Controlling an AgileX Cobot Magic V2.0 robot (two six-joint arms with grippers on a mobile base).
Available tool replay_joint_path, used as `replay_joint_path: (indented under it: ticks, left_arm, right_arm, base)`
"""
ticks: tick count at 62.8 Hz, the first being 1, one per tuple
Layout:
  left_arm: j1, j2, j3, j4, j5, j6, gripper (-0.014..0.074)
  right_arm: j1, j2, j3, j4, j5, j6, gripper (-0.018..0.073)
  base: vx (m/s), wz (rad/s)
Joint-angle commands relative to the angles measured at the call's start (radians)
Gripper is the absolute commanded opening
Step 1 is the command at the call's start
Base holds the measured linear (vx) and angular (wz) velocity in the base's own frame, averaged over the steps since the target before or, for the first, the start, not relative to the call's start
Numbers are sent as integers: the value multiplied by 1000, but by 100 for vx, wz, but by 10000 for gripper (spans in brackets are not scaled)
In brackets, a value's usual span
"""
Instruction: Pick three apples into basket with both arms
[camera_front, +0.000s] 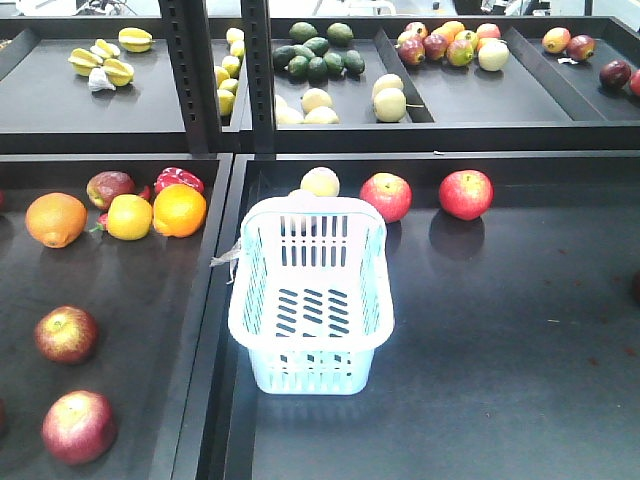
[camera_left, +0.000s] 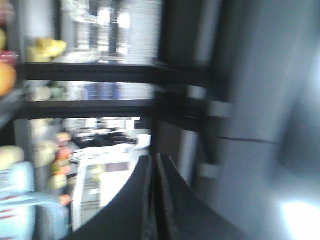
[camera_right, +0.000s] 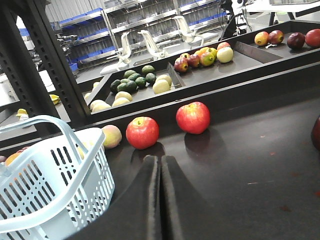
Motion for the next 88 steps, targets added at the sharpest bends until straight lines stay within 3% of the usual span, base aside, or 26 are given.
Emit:
replay_joint_path:
  ticks: [1,13,24,29,39,45,51,56,61,65,75,88]
  left_arm:
    - [2,-9,-146,43,-64,87,-6]
    - [2,92,-384,172,-45,372,-6]
    - [2,292,-546,171,88,616,-8]
    - [2,395,-610,137,163,745,-8]
    - [2,612,-727,-105,291,1080,-8]
    - [2,753,-799,-333,416,1368,-8]
    - [2,885,-868,-619,562,1694,-8]
    - [2,991,-907,-778,670,1931,-8]
    - [2,1076,-946,-846,757,2097,-3]
    - [2,1139,-979,-849,798,2165,8]
    - [2,1294,-1078,-827,881,2166,134]
    - [-2,1469,-1246,-827,944,2166,505]
  right_arm:
    - [-8,-11,14,-6,-70,-5,-4]
    - [-8,-11,14,-6,-70,-5,-4]
    - [-8,-11,14,-6,-70,-5,-4]
    - [-8,-11,14,-6,-70,-5,-4]
    - [-8,-11,14,-6,-70,-5,-4]
    - [-8,-11,14,-6,-70,-5,-4]
    - [-8,-11,14,-6,-70,-5,-4]
    - [-8,-11,14,-6,-70,-5,-4]
    - [-8,-11,14,-6,-70,-5,-4]
    - [-8,-11,14,-6,-70,-5,-4]
    - [-8,-11,14,-6,-70,-5,-4]
    - [-8,-11,14,-6,-70,-5,-4]
  base:
    - [0,0]
    - [0,0]
    - [0,0]
    - [0,0]
    - [0,0]
    - [0,0]
    - [0,0]
    - [0,0]
    - [0,0]
    - [0,0]
    - [0,0]
    - [0,0]
